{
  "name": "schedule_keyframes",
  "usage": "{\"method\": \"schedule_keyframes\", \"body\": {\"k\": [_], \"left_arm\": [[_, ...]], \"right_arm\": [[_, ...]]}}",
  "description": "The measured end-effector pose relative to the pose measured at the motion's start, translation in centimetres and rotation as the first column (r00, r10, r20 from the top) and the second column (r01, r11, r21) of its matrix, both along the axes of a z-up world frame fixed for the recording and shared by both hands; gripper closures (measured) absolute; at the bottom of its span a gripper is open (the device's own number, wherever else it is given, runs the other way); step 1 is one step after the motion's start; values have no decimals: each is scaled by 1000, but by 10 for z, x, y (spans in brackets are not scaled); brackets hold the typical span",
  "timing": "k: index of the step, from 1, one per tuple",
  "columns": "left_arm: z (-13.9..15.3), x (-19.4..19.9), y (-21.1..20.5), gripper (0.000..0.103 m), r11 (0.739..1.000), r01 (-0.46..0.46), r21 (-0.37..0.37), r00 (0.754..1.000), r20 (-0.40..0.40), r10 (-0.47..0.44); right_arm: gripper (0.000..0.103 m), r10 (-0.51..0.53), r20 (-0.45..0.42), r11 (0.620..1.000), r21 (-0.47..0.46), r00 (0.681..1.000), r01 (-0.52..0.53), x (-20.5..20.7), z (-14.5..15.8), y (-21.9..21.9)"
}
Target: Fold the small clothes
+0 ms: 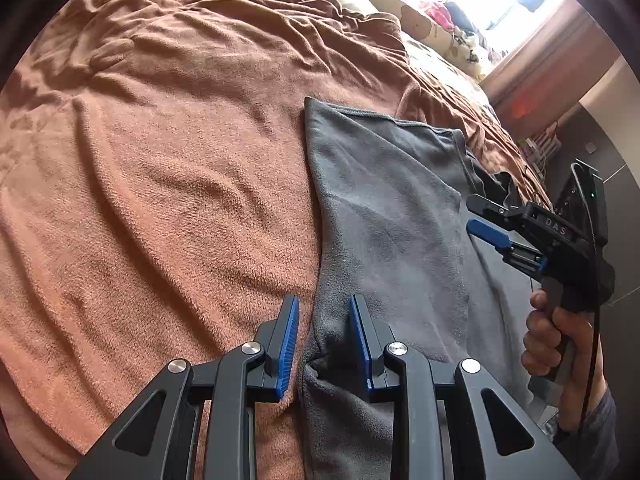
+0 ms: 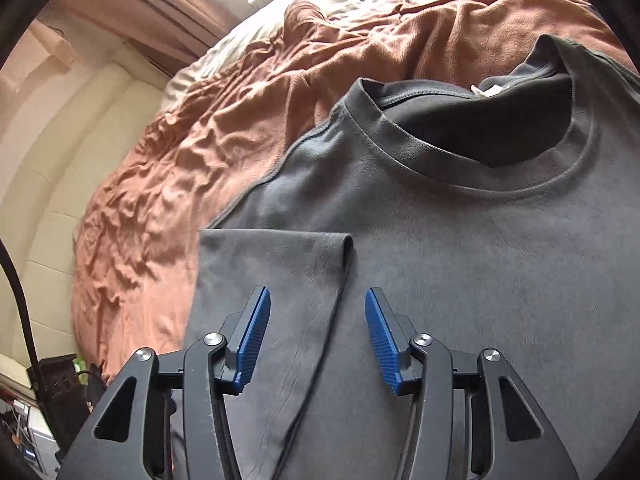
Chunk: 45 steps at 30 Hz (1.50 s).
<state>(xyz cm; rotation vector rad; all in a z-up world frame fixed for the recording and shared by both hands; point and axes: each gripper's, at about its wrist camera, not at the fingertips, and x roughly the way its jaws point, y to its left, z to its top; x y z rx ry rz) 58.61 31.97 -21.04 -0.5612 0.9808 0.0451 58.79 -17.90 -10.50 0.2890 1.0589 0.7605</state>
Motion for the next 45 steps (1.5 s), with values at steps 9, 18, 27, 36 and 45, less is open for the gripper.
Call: {"method": "schedule_keyframes", "body": {"k": [9,18,27,36,45], "left_arm": [[-6,12,-5,75,999,21,38,1000,-19,-20],[-6,6,-12,75,992,56,111,997,-59,-50],[15,-1,-8,75,990,29,136,999,-20,-26],[19,0,-25,75,991,44,126,999,-10,-43],[1,-14,-16,75,997,-16,80,998,-62,21]], "right_arm": [[95,38,102,989,-148,994,-22,18,-3,41],[103,-6,168,970,-237,986,47,8,3,40],[102,73,186,959,-284,980,-17,-12,24,44],[102,221,166,951,-254,961,-175,-52,35,32],[102,360,116,920,-211,926,-331,-85,25,32]]}}
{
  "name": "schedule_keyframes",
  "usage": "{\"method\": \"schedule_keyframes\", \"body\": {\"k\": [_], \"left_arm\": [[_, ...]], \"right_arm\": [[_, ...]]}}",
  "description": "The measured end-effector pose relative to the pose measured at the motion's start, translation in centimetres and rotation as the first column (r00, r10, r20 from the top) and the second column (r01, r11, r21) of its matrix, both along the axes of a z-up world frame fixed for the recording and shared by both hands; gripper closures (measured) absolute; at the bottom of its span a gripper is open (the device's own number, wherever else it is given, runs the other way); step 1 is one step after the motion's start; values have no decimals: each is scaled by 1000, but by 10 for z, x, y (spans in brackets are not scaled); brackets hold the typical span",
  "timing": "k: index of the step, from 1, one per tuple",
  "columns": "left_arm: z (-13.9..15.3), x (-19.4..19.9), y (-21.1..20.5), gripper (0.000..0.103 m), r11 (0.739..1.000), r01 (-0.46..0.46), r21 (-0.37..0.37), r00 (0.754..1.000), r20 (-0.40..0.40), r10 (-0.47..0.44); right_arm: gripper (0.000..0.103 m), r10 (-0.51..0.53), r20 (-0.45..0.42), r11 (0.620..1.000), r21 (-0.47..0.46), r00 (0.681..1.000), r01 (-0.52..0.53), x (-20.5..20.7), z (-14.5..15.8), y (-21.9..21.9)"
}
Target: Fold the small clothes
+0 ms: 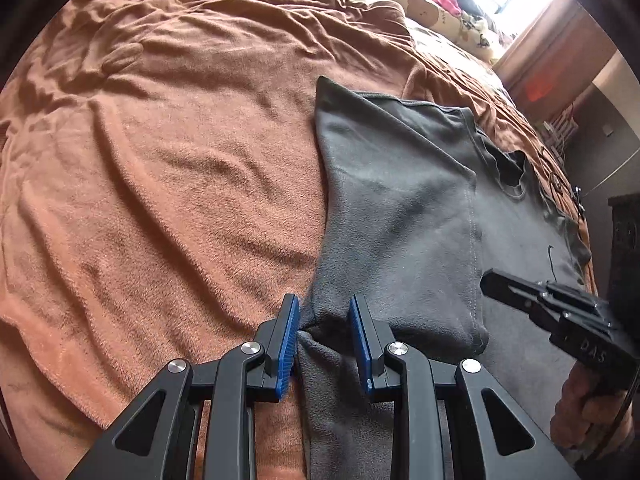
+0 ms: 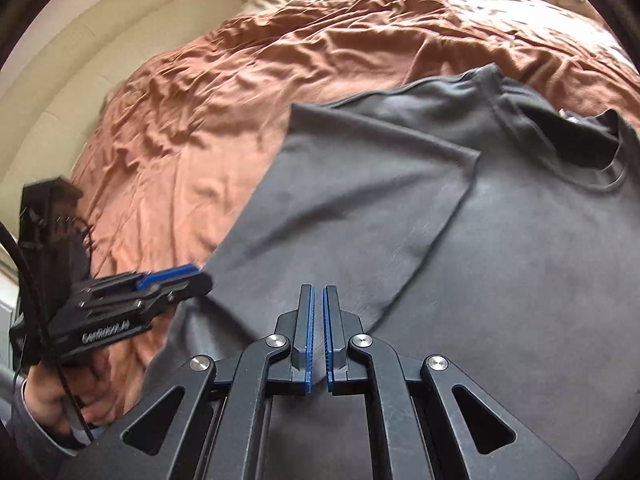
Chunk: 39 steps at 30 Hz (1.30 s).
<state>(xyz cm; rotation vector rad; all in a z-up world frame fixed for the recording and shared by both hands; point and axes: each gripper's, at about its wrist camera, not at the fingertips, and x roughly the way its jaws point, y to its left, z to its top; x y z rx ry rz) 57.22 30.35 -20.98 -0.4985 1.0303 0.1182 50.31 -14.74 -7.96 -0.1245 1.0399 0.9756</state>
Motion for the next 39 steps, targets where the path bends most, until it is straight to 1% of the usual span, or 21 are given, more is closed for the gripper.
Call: {"method": "schedule_keyframes", "body": {"k": [4,7,9,12,16,22,24,26,29,31,32,33,34,35,36,37,39], "left_arm": [[-2,-10,6,75,999,-30,-31,999,-15,29],[-2,-20,7,75,998,-47,-37,999,-23,46],[1,-27,7,75,997,-61,-45,998,-21,60],[11,-40,4,75,997,-71,-42,997,-16,71],[31,-62,2,75,994,-94,-48,996,9,94],[63,-96,-8,75,992,-119,-47,992,40,120],[74,-107,-15,72,992,-121,-35,991,54,122],[87,-119,-23,57,992,-128,-16,988,80,129],[106,-137,-37,45,991,-131,1,983,126,130],[117,-147,-47,39,991,-129,21,982,143,125],[122,-152,-53,36,991,-127,32,981,154,121],[127,-158,-58,30,991,-125,41,979,166,117],[132,-163,-63,27,991,-124,51,978,175,113],[137,-167,-68,22,990,-124,61,977,183,111],[141,-172,-73,18,990,-123,69,976,192,108],[145,-176,-78,16,990,-119,72,974,200,103],[152,-184,-87,6,991,-115,74,972,213,97]], "right_arm": [[102,58,-22,997,-44,998,-59,-12,-14,7],[102,59,-27,993,-104,998,-61,-18,-23,11],[102,51,-13,992,-117,999,-52,-22,-19,7],[102,33,-19,992,-124,999,-35,-25,-9,-3],[102,15,-6,995,-97,1000,-15,-37,14,-24],[102,-29,43,998,-47,999,31,-74,58,-67],[102,-51,50,998,-36,997,53,-84,69,-83],[102,-79,56,996,-27,995,80,-94,79,-104],[102,-99,78,995,-6,992,100,-112,95,-129],[102,-116,97,993,-6,989,117,-123,105,-145],[100,-125,95,992,-7,988,126,-128,109,-152],[88,-131,86,991,-2,988,132,-132,113,-159],[75,-140,76,990,5,987,140,-138,118,-169],[40,-147,84,989,6,986,147,-144,123,-178],[16,-153,101,988,5,983,154,-148,129,-185],[14,-163,125,987,9,979,163,-155,136,-193],[13,-165,142,986,8,976,166,-170,147,-206]]}}
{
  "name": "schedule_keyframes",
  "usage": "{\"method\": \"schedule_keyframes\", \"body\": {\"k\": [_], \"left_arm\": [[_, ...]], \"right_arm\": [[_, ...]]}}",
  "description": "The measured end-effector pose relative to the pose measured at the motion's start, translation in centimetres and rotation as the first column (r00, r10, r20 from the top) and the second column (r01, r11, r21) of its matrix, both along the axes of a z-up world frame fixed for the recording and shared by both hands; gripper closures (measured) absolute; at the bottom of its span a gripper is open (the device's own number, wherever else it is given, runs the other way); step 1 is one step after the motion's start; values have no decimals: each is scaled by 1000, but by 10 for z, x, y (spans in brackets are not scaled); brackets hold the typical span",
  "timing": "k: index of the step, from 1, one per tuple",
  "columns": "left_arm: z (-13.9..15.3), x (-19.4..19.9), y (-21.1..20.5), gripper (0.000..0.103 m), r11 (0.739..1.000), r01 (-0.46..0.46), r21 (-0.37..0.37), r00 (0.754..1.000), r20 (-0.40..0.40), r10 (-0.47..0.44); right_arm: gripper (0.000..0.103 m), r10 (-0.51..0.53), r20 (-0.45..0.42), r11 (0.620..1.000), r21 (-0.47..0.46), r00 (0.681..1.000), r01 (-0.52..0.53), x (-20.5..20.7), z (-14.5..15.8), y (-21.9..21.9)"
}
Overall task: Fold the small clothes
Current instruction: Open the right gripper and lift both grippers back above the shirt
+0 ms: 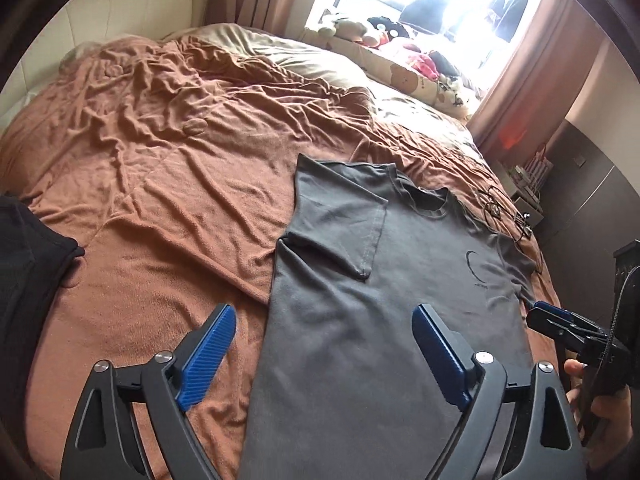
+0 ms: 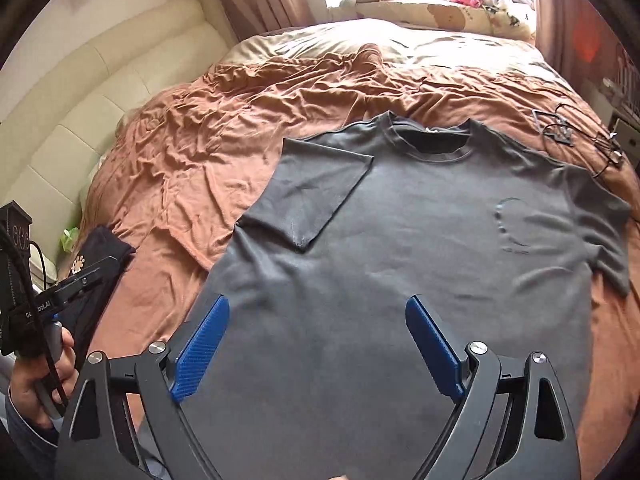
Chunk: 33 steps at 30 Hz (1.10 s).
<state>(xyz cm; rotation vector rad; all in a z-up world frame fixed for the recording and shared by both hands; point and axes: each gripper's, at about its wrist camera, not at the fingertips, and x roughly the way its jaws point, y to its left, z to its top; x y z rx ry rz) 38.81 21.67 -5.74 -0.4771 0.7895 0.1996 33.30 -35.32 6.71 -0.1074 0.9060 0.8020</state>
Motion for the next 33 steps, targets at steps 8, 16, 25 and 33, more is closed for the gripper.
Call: {"method": "schedule_keyframes", "body": {"k": [8,16,25,33], "left_arm": [[23,-28,-36,1,999,37,12,999,29,-38],[48,-49,-72,1,997,68,30,996,55,-69],[77,-76,-117,1,992,99,73,990,89,-105],[93,-95,-148,1,984,140,111,982,109,-152]], "right_arm": [[3,-29,45,1000,10,999,28,-40,27,-53],[3,-99,156,995,45,983,93,-88,53,-112],[3,-172,176,985,43,969,167,-122,66,-168],[3,-212,190,977,55,959,205,-148,77,-206]]}}
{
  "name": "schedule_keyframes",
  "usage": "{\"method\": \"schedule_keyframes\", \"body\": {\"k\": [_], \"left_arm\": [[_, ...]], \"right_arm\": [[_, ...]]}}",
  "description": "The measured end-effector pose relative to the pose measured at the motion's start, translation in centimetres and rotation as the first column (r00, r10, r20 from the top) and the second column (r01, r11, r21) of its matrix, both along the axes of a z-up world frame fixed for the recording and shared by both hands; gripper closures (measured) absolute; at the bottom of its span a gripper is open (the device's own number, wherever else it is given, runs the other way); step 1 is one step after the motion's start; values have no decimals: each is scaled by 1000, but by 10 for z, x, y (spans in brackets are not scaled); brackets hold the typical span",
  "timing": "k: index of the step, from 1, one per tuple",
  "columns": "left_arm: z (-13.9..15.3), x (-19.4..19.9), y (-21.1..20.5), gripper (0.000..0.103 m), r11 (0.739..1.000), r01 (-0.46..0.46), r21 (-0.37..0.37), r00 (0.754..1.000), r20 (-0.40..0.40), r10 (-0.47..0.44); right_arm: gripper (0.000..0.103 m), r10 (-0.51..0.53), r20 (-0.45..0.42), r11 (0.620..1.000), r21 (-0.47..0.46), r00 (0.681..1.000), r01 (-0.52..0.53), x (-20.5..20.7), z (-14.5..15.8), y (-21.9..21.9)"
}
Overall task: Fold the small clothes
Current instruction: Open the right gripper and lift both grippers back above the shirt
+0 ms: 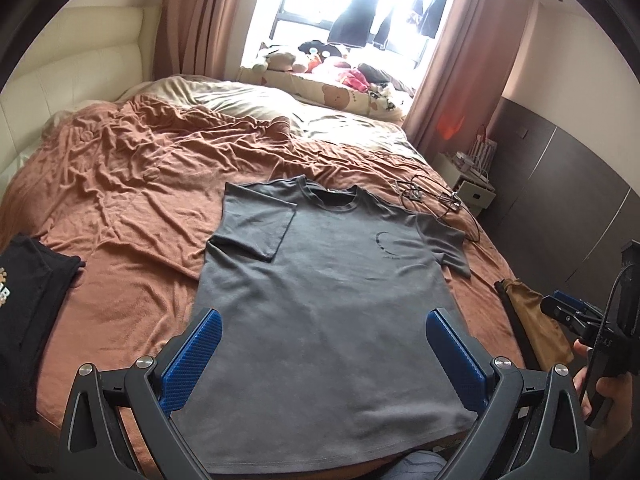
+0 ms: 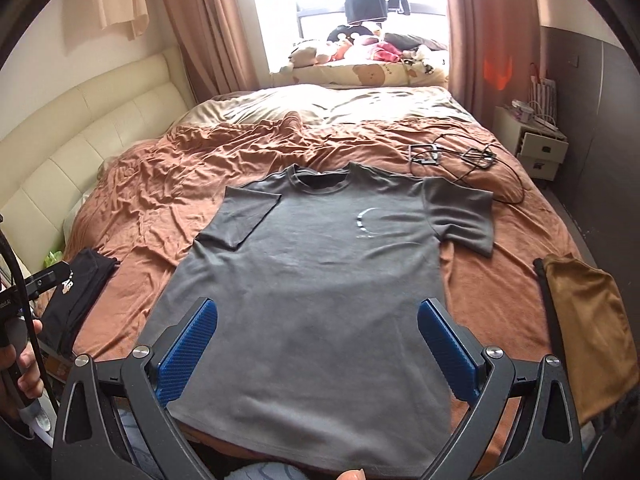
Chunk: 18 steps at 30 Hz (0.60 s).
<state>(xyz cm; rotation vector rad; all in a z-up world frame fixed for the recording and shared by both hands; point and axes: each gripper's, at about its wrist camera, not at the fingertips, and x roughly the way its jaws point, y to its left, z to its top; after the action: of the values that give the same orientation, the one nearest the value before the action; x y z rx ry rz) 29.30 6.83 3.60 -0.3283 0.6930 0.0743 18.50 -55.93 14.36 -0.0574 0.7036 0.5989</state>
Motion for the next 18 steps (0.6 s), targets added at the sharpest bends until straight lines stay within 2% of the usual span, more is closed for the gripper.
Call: {"method": "schedule_keyframes", "body": {"k": [9,18], "left_arm": [[4,0,-28,1,998,58,-1,998,12,-58],[-1,32,-61,1,992,130,-6,992,7,-130]], "right_arm": [[3,-72,20,997,11,997,72,-14,0,-38],[3,-136,-6,990,42,991,137,7,-25,-69]]}}
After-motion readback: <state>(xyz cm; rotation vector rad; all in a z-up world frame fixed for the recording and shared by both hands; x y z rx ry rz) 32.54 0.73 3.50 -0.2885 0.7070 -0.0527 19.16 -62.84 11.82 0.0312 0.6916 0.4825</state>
